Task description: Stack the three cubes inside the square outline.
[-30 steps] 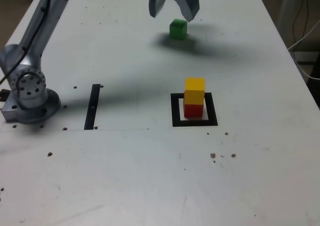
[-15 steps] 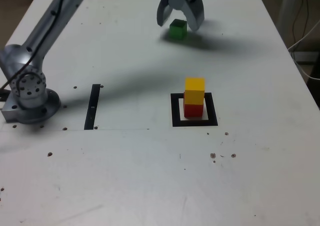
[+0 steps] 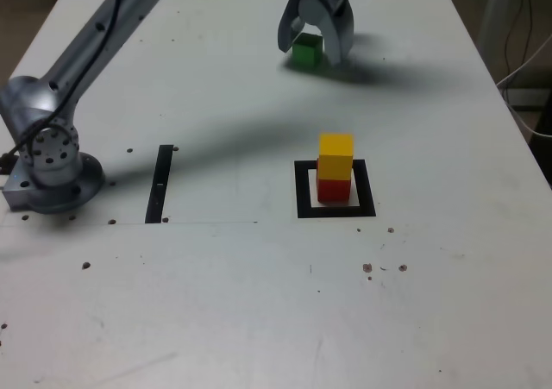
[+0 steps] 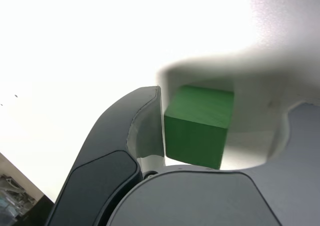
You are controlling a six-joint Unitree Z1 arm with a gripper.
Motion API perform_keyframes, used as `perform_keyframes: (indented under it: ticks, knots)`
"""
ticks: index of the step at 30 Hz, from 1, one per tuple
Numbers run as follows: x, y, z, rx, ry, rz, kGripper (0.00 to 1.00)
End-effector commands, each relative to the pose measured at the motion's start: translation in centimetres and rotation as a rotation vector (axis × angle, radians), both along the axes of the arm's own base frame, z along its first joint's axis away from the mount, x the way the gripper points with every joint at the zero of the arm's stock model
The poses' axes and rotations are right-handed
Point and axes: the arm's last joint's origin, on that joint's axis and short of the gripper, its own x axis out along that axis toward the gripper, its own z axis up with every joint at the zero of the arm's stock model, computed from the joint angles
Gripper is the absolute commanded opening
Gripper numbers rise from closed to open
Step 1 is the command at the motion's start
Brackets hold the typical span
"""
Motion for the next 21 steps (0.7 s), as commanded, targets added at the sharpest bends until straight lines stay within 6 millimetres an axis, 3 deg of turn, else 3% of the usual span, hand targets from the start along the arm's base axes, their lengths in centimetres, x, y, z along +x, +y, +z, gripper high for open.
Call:
perform_keyframes:
  ticks: [1,6,21]
  knots:
    - [0.18,-0.24,-0.35,-0.012,0.010,0.002,0.40]
    - [0.39,-0.44,-0.35,-0.009,0.005,0.002,0.27]
    - [0.25,-0.56,0.20,-0.010,0.001,0.003,0.27]
